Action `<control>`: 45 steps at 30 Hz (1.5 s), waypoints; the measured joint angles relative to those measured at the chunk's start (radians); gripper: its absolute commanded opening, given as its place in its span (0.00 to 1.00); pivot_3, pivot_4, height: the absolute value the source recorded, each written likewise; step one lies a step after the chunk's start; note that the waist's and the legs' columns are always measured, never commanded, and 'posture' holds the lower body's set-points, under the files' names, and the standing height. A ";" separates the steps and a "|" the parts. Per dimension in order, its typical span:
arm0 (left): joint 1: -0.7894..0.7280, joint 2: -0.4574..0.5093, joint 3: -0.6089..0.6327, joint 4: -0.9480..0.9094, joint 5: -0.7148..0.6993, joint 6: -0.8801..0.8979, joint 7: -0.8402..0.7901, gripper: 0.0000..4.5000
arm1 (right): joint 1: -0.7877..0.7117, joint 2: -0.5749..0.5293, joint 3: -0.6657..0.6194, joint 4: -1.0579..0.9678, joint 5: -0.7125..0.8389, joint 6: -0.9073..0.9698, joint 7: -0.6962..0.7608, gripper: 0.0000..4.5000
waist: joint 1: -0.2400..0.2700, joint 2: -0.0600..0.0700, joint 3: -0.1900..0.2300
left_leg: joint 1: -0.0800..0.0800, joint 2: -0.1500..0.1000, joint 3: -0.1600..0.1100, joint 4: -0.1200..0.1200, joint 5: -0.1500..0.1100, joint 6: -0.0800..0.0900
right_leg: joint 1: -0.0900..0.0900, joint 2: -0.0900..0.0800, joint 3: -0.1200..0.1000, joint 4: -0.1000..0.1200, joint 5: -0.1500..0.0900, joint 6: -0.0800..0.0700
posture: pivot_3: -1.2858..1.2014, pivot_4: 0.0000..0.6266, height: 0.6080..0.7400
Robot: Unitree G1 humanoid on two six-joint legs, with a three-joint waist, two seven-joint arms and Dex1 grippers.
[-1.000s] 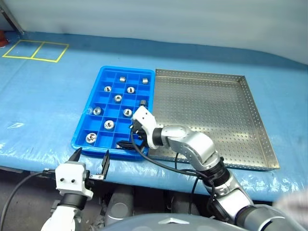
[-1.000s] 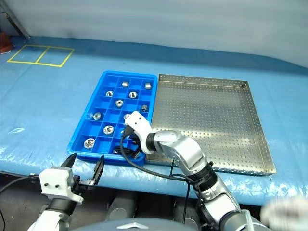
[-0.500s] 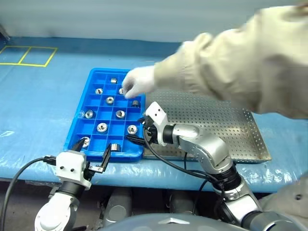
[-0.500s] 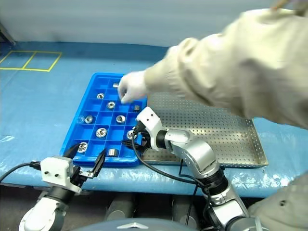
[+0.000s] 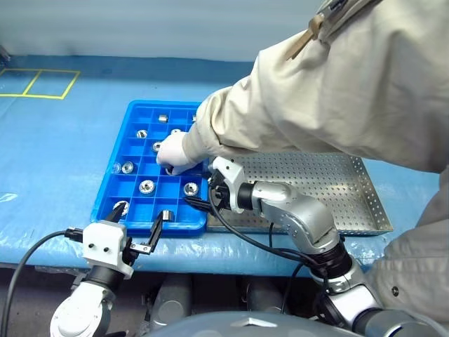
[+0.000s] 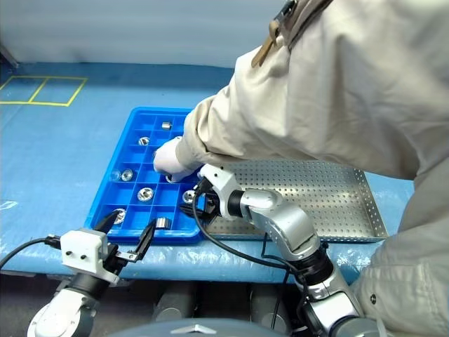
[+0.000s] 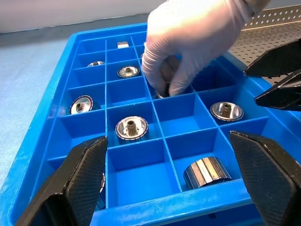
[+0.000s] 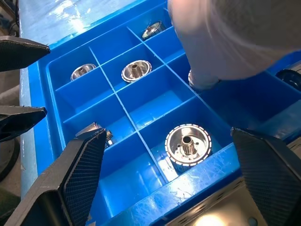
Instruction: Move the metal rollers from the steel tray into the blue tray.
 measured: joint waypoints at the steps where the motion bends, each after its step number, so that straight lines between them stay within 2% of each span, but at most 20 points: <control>1: 0.000 0.000 0.000 0.000 0.000 0.000 -0.001 1.00 | 0.001 0.000 0.000 -0.001 0.000 0.000 -0.001 1.00 | 0.000 0.000 0.000 | 0.000 0.000 0.000 0.000 0.000 0.000 | 0.000 0.000 0.000 0.000 0.000 0.000 | 0.61 0.24 1.00; 45: 0.004 0.001 0.001 0.001 0.000 -0.001 -0.020 1.00 | 0.003 0.007 0.015 -0.002 0.005 -0.003 -0.014 1.00 | -0.002 0.000 0.000 | 0.001 0.000 0.000 0.001 0.000 0.000 | 0.002 0.000 0.000 0.001 0.000 0.000 | 0.62 0.24 1.00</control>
